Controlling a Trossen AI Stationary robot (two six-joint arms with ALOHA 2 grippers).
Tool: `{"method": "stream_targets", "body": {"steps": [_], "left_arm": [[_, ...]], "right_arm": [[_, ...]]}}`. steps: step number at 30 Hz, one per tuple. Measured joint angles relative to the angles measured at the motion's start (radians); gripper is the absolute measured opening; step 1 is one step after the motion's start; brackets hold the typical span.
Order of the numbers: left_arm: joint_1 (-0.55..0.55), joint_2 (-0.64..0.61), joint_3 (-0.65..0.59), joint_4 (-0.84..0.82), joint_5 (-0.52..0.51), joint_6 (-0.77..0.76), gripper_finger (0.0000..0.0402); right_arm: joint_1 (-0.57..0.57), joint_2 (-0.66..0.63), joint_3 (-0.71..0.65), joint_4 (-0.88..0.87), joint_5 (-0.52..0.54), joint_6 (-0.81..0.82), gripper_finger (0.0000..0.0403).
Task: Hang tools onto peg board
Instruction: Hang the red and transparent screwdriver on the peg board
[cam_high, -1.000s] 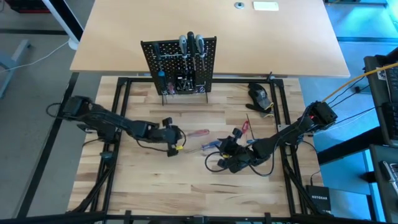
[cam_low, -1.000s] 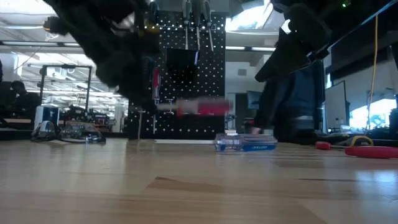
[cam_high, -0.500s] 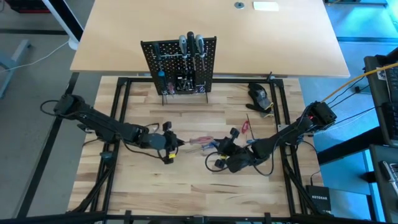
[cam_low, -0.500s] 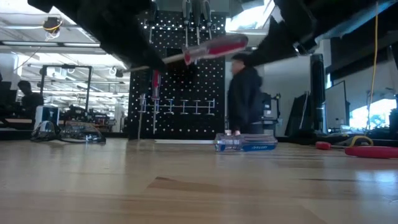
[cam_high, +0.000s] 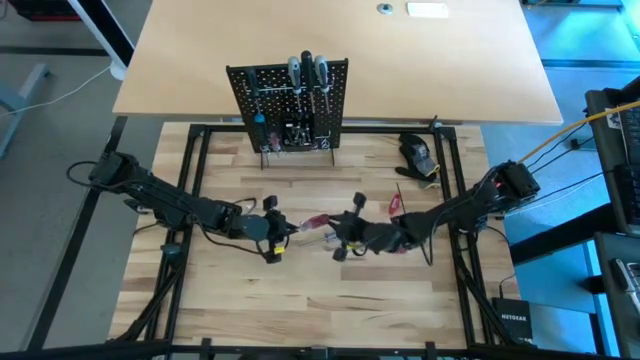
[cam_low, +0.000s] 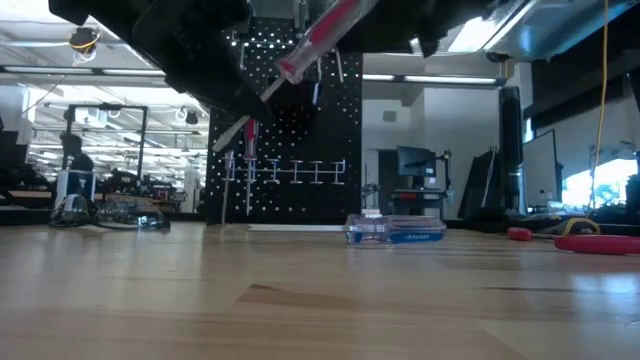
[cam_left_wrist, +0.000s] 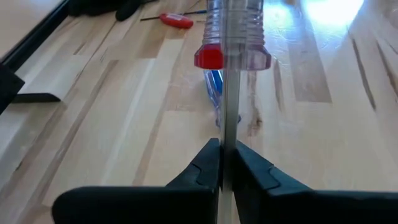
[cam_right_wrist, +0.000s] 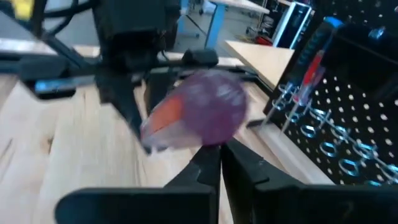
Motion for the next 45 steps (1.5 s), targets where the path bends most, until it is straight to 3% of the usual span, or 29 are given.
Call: {"method": "stream_targets", "body": {"steps": [9,19,27,33,42,45], "left_arm": [[0.024,0.001,0.0,0.05,0.025,0.024,0.0016],[0.094,0.002,0.0,0.126,0.094,0.066,0.0017],[0.13,0.045,0.002,0.247,0.147,0.095,0.0017],[0.119,0.033,0.002,0.212,0.134,0.114,0.0017],[0.092,-0.07,0.002,0.205,0.097,0.123,0.0017],[0.092,-0.076,0.002,0.213,0.093,0.136,0.0017]], "right_arm": [[-0.08,0.0,0.0,0.135,-0.191,-0.026,0.0005],[-0.089,0.053,0.003,0.291,-0.235,-0.059,0.0006],[-0.105,0.093,0.069,0.27,-0.27,-0.097,0.0009],[-0.082,0.052,0.077,0.129,-0.233,-0.11,0.0009],[0.078,-0.067,0.078,-0.157,0.016,-0.04,0.001],[0.117,-0.061,0.078,-0.2,0.021,0.01,0.001]]}}
